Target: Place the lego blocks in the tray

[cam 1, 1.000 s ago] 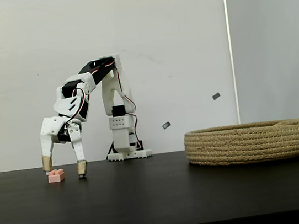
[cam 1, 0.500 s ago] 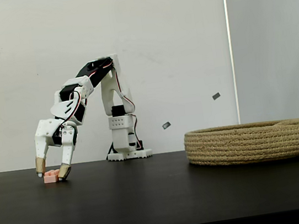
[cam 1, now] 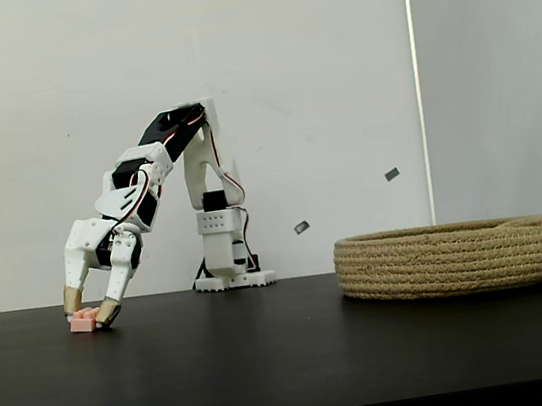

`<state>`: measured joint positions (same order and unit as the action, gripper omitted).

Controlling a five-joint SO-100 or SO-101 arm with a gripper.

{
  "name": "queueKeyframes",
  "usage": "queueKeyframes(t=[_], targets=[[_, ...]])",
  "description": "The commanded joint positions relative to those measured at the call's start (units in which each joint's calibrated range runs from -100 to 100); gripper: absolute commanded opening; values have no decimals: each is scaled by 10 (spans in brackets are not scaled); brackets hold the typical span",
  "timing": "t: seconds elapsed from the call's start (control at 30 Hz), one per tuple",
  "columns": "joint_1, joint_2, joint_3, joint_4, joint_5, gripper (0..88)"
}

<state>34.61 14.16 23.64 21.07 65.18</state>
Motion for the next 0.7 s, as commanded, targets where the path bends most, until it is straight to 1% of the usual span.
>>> queueKeyframes(t=[0.0,0.13,0.3,0.47,0.67], targets=[[-9,-49,-2,-1,-12,0],[-46,-129,-13,25,-34,0],[-121,-216,-65,74,-61,0],[-218,-271,-117,111,-92,0],[-361,-306,-104,111,-125,0]])
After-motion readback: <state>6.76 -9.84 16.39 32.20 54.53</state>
